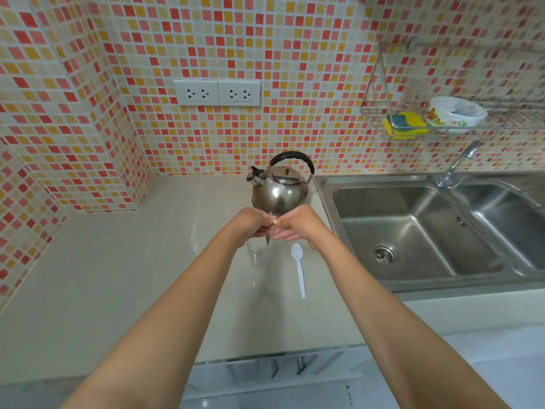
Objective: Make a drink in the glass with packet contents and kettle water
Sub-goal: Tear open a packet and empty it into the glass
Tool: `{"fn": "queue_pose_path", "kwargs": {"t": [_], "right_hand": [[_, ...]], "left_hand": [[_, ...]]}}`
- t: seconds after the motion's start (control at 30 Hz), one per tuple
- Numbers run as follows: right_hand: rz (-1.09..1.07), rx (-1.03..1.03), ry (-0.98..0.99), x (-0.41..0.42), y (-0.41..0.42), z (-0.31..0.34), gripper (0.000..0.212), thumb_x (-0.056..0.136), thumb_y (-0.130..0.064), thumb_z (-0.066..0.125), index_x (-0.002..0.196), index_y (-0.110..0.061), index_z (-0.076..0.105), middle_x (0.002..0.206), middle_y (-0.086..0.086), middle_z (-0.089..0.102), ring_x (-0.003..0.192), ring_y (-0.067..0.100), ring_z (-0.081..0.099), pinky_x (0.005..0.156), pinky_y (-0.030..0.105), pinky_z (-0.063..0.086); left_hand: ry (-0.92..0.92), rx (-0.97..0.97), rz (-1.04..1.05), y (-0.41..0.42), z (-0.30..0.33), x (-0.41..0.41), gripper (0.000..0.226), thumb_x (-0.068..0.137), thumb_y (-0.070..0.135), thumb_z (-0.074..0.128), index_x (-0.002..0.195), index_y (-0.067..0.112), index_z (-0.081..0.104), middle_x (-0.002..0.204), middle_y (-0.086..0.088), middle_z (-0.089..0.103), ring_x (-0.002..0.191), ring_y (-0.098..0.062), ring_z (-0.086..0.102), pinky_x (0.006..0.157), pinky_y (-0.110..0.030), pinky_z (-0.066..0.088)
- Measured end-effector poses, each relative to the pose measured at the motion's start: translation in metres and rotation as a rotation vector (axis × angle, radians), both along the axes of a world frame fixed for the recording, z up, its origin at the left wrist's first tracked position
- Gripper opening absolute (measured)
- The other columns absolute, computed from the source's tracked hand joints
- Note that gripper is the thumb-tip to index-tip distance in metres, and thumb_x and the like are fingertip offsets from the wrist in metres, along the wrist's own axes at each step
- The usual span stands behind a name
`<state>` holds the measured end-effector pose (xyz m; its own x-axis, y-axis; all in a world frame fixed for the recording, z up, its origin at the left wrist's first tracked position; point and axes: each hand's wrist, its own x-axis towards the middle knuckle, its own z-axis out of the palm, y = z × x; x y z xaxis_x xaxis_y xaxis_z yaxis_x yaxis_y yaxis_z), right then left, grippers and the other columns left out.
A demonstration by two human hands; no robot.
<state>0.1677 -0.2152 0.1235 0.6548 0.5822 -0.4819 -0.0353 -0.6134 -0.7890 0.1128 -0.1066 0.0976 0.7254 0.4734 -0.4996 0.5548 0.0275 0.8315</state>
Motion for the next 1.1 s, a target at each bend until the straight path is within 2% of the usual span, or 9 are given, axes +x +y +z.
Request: {"fn": "queue_pose_path", "kwargs": {"t": [0.1,0.17,0.23,0.4,0.47,0.57,0.67,0.73,1.1], "right_hand": [[-0.059,-0.053,-0.060,0.008,0.009,-0.019,0.018,0.088,-0.001,0.053,0.091,0.007,0.069,0.081,0.015,0.068,0.084,0.021,0.073,0.076,0.024,0.054],[-0.093,-0.071,-0.137,0.008,0.015,-0.028,0.022,0.084,-0.001,0.056,0.068,0.001,0.069,0.063,0.009,0.066,0.053,0.007,0.069,0.051,0.015,0.049],[-0.094,-0.093,-0.223,0.009,0.019,-0.035,0.026,0.079,-0.004,0.059,0.054,-0.007,0.066,0.047,0.004,0.063,0.041,0.006,0.061,0.048,0.017,0.046],[-0.073,-0.032,-0.148,0.004,0.022,-0.030,0.020,0.081,0.000,0.059,0.092,-0.001,0.075,0.065,0.009,0.074,0.047,0.005,0.063,0.063,0.020,0.055],[-0.054,-0.048,-0.052,0.004,0.025,-0.024,0.023,0.084,0.000,0.057,0.103,0.002,0.071,0.082,0.012,0.077,0.048,0.002,0.060,0.087,0.025,0.053],[0.046,-0.143,0.080,0.001,0.026,-0.009,0.016,0.094,-0.012,0.051,0.095,-0.005,0.065,0.048,-0.006,0.068,0.037,-0.003,0.056,0.108,0.028,0.040],[-0.018,0.002,0.065,-0.002,0.021,-0.007,0.019,0.094,-0.002,0.048,0.104,0.001,0.064,0.090,0.014,0.074,0.071,0.015,0.069,0.089,0.027,0.051],[-0.069,0.100,0.089,-0.003,0.015,-0.010,0.024,0.092,0.005,0.047,0.111,0.008,0.062,0.109,0.025,0.068,0.069,0.018,0.066,0.075,0.024,0.052],[-0.205,0.169,0.104,0.002,0.020,-0.024,0.024,0.085,0.009,0.047,0.099,0.006,0.066,0.085,0.020,0.069,0.048,0.011,0.065,0.079,0.030,0.056]], "left_hand": [[-0.050,-0.012,0.013,0.003,-0.004,-0.001,0.011,0.095,0.002,0.051,0.090,-0.001,0.060,0.083,-0.014,0.058,0.067,-0.013,0.054,0.068,-0.021,0.049],[-0.063,-0.014,0.051,0.006,-0.006,-0.003,0.007,0.091,0.000,0.056,0.090,-0.003,0.062,0.079,-0.015,0.060,0.066,-0.016,0.058,0.070,-0.022,0.052],[-0.040,-0.010,0.067,0.009,-0.009,-0.002,0.010,0.088,-0.002,0.058,0.079,-0.002,0.061,0.076,-0.015,0.060,0.064,-0.017,0.059,0.068,-0.023,0.054],[-0.001,-0.001,0.081,0.017,-0.011,-0.003,0.012,0.091,0.006,0.059,0.084,-0.002,0.064,0.072,-0.010,0.062,0.062,-0.014,0.059,0.066,-0.022,0.052],[-0.019,-0.008,0.070,0.020,-0.012,-0.005,0.014,0.092,0.009,0.059,0.081,0.002,0.064,0.071,-0.009,0.061,0.062,-0.013,0.058,0.067,-0.021,0.051],[-0.063,-0.016,0.046,0.025,-0.017,-0.007,0.020,0.091,0.013,0.061,0.072,0.009,0.059,0.068,-0.007,0.061,0.063,-0.013,0.056,0.067,-0.019,0.050],[-0.129,-0.061,0.020,0.028,-0.023,-0.011,0.024,0.093,0.014,0.058,0.070,0.011,0.058,0.055,0.001,0.065,0.060,-0.010,0.055,0.057,-0.013,0.049],[-0.167,-0.070,0.012,0.028,-0.026,-0.013,0.024,0.093,0.015,0.058,0.070,0.012,0.060,0.056,0.002,0.065,0.059,-0.009,0.055,0.052,-0.011,0.048],[-0.317,-0.013,0.000,0.024,-0.034,-0.015,0.025,0.095,0.009,0.053,0.072,0.007,0.062,0.065,-0.001,0.066,0.059,-0.009,0.055,0.055,-0.009,0.050]]}}
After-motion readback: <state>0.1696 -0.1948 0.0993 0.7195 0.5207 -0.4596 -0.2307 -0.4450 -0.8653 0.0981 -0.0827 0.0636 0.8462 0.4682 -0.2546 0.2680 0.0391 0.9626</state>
